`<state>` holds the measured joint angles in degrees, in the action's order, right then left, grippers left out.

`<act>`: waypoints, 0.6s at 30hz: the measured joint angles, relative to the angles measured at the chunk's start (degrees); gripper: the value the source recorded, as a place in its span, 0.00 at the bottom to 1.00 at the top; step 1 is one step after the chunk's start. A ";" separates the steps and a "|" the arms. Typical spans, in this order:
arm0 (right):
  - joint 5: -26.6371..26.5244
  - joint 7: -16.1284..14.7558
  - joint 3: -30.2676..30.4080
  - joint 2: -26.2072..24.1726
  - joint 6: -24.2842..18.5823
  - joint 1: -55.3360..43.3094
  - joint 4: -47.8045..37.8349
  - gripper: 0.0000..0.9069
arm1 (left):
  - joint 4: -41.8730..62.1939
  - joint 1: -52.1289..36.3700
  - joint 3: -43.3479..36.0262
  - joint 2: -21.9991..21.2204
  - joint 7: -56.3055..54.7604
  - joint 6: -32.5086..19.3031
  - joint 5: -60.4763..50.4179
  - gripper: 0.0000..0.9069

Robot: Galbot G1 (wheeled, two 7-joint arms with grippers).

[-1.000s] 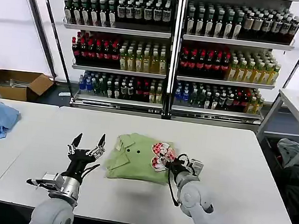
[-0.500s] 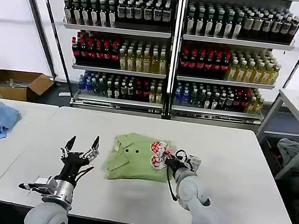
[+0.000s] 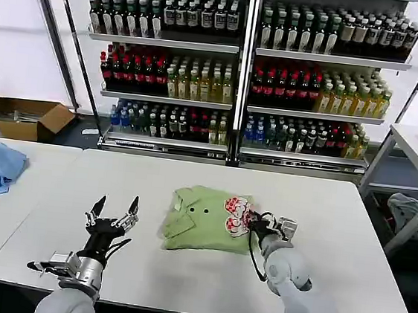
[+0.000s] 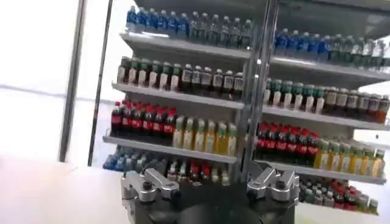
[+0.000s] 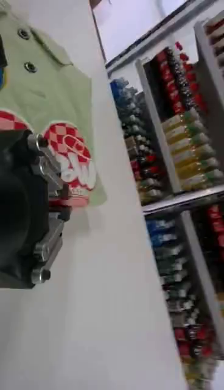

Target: Fold and organize the clothes.

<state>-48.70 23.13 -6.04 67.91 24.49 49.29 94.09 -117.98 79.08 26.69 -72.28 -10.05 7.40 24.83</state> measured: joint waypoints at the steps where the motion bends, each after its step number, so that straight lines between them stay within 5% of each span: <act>1: 1.58 -0.65 -0.07 -0.37 -1.03 0.43 0.39 1.00 | -0.01 0.09 -0.11 -0.01 0.02 0.16 -0.28 1.00; 10: 16.92 -3.29 -4.04 -3.43 -10.62 8.27 6.96 1.00 | -0.83 0.86 -0.09 -0.05 0.40 2.31 -3.01 1.00; 18: 24.97 -5.60 -11.00 -4.55 -16.36 20.25 17.36 1.00 | -2.66 2.29 1.13 0.76 1.15 3.95 -4.21 1.00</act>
<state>-23.72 17.53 -17.04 63.36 8.13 69.54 111.44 -120.63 81.37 27.81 -71.53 -8.90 11.35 20.62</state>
